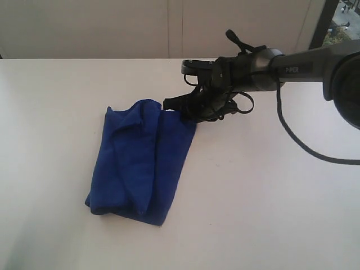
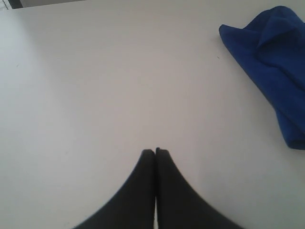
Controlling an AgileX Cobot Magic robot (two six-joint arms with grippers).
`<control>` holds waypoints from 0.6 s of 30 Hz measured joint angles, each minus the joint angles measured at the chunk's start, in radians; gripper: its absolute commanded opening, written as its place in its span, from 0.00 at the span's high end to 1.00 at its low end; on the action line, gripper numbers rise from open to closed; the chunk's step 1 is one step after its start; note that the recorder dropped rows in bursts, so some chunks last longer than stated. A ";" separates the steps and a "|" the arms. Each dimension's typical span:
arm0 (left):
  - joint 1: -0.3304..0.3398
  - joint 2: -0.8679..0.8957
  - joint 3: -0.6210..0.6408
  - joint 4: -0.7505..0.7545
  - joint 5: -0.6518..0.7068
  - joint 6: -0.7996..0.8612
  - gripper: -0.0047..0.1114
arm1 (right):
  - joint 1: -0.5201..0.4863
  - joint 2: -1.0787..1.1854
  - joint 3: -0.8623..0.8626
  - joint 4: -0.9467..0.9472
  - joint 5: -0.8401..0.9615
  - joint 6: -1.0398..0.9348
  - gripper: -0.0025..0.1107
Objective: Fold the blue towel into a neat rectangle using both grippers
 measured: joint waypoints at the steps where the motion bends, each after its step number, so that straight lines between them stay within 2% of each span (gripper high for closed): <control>1: 0.000 0.000 0.000 0.000 0.000 0.000 0.96 | 0.000 0.000 0.000 0.000 0.000 0.000 0.63; 8: 0.000 0.000 0.000 0.000 0.000 0.000 0.96 | 0.000 0.002 0.000 -0.002 0.000 0.000 0.69; 9: 0.000 0.000 0.000 0.000 0.000 0.000 0.96 | 0.000 0.002 0.000 -0.004 0.000 0.000 0.73; 12: 0.000 0.000 0.000 0.000 0.000 0.000 0.96 | 0.000 0.002 0.000 -0.023 -0.002 0.000 0.95; 13: 0.000 0.000 0.000 0.000 0.000 0.000 0.96 | 0.000 0.004 0.000 -0.025 -0.004 0.000 0.98; 18: 0.000 0.000 0.000 0.000 0.000 0.000 0.96 | 0.000 0.005 0.000 -0.029 -0.019 0.000 0.98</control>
